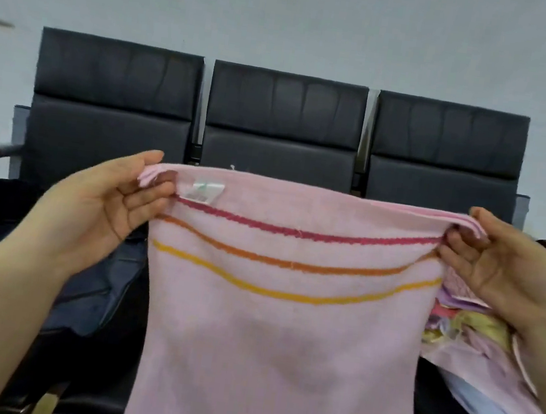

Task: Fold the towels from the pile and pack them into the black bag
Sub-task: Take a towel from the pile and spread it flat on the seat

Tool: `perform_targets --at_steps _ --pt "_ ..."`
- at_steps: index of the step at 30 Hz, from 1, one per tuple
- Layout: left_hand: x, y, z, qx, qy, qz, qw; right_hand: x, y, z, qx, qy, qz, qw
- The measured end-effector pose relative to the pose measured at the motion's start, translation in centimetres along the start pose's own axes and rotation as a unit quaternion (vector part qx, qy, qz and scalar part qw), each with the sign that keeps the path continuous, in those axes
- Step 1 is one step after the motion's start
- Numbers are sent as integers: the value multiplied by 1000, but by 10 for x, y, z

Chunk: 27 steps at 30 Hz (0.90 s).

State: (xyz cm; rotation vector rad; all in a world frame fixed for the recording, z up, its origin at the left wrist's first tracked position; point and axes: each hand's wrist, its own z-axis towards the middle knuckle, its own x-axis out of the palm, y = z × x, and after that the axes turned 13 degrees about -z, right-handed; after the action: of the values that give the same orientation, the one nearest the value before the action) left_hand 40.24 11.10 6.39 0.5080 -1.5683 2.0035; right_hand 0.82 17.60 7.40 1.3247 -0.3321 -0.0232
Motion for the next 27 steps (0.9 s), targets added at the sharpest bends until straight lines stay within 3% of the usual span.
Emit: perform_targets --at_steps 9,13,27 --pt "-61 99 30 -111 -131 30 985 -19 -116 43 124 -30 -54 990" --pt "-90 137 45 -155 -155 52 974 -30 -164 62 171 -35 -73 982" --pt "-97 173 99 -139 -166 112 970 -27 -201 109 149 -61 -89 983"
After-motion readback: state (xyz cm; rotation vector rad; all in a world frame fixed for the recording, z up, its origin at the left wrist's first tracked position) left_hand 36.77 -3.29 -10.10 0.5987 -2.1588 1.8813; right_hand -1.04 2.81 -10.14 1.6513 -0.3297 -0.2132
